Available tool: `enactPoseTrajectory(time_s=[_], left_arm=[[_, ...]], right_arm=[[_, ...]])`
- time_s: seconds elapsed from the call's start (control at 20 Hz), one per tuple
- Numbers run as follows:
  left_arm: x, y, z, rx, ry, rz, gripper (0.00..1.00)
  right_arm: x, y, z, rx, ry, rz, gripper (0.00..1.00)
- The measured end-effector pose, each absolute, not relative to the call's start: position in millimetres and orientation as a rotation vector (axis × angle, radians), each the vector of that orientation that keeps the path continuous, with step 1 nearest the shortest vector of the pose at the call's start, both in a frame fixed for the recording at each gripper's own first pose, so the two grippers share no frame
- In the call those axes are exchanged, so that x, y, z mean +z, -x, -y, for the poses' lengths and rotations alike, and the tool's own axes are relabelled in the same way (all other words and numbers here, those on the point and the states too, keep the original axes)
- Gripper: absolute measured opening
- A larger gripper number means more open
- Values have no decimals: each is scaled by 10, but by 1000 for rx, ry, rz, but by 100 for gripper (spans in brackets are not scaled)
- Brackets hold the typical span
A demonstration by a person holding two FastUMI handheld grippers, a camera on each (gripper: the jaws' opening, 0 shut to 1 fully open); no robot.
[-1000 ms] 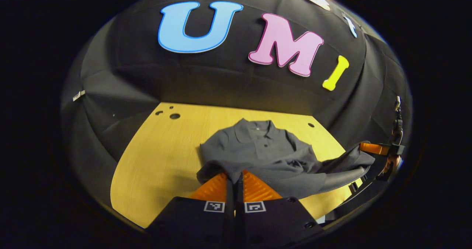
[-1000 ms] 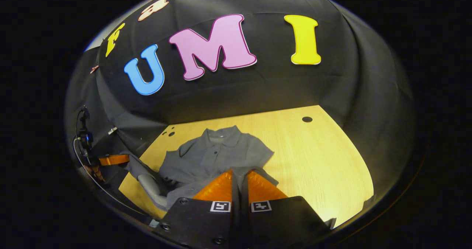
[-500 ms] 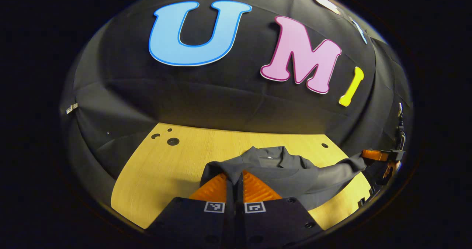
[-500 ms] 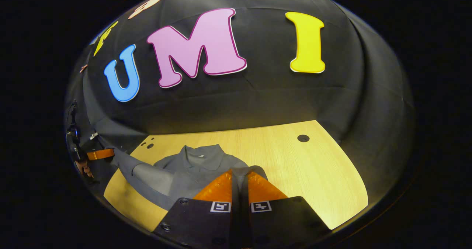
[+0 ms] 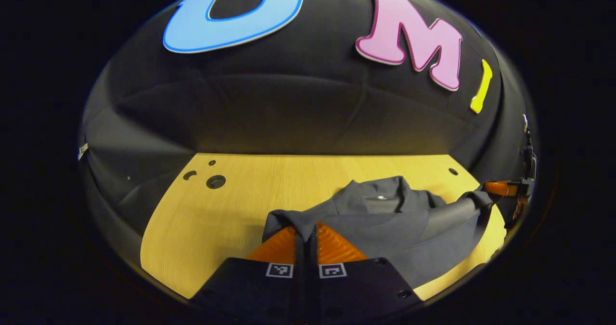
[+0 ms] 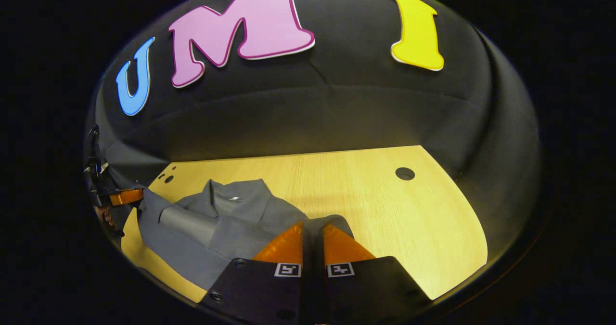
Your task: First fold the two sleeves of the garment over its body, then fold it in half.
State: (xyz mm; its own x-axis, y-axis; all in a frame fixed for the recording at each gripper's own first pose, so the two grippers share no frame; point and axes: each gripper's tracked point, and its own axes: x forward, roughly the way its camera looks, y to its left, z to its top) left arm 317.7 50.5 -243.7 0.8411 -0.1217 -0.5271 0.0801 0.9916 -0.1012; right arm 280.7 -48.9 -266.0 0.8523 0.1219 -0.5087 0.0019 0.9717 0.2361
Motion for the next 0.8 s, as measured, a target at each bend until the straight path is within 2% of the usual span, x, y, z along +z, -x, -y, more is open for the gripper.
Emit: enactPoseTrajectory(time_s=[0.35, 0.65, 0.75, 0.8], left_arm=[[-2987, -3316, -525, -75, 67, -666, 5], [-3296, -3260, -516, -46, 81, -746, 5], [-3318, -3238, -521, -42, 87, -747, 6], [-3295, -3229, -519, -41, 98, -742, 9]], right_arm=[[-3275, -3038, 397, 53, -208, -669, 5], [-3549, -3037, 344, 54, -216, -744, 5], [-3547, -3032, 378, 44, -222, -745, 11], [-3523, -3034, 344, 52, -242, -742, 21]])
